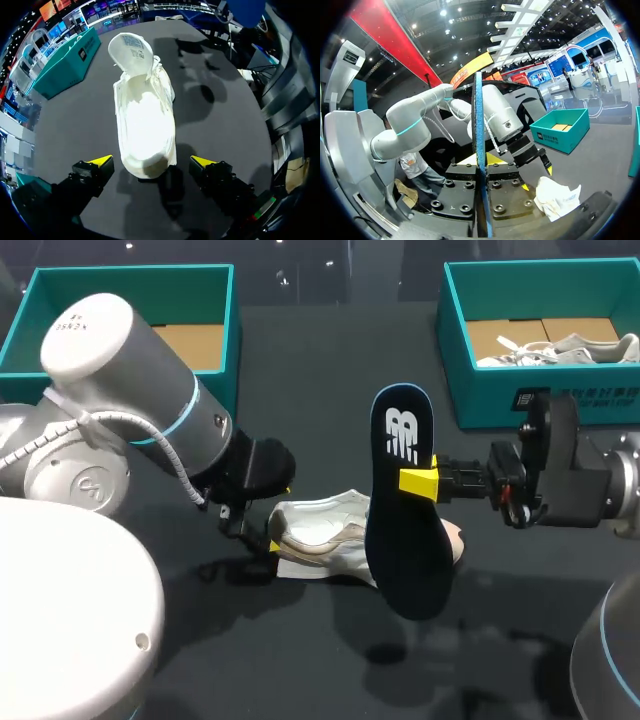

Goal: Take the shoe out of the shoebox, open the shoe tongue, remove and reinsert the insole, then place the shoe into the shoebox

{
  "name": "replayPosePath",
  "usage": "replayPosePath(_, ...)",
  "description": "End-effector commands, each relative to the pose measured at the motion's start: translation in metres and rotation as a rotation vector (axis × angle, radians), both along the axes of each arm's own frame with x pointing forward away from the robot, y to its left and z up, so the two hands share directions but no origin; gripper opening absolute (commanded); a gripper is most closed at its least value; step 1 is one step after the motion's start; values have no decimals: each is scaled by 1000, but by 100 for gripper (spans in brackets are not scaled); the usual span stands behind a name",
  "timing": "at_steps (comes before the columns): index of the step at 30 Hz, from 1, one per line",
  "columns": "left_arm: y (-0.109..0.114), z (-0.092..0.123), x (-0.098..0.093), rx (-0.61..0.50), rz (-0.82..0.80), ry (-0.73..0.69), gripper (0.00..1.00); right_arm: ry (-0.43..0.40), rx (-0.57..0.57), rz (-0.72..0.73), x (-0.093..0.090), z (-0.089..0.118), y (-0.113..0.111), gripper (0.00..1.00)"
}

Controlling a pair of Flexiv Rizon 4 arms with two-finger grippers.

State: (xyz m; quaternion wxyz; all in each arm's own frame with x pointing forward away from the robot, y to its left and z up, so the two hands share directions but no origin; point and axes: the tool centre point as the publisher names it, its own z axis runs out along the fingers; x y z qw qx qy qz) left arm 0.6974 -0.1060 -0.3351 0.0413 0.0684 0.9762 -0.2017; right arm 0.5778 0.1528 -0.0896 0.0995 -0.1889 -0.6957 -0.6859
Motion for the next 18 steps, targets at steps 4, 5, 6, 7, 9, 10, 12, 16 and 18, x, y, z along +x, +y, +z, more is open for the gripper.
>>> replayPosePath(4,-7,6,6,76,-24,19,100,0,-4,-11,-7,1,-2,0)
replayPosePath(5,-8,5,6,84,-21,21,100,0,-4,-11,-7,1,-2,0)
replayPosePath(6,-8,5,6,87,-19,20,100,0,-4,-11,-7,1,-2,0)
replayPosePath(7,-9,5,6,94,-18,20,100,0,-4,-11,-7,1,-2,0)
replayPosePath(9,-10,3,6,107,-14,21,100,0,-4,-11,-7,1,-2,0)
replayPosePath(10,-10,3,6,110,-12,21,100,0,-4,-11,-7,1,-2,0)
replayPosePath(12,-11,2,8,121,-5,25,100,0,-4,-11,-7,1,-2,0)
replayPosePath(16,-13,3,10,127,1,36,100,0,-4,-11,-7,1,-2,0)
replayPosePath(18,-15,5,11,128,0,39,100,0,-4,-11,-7,1,-2,0)
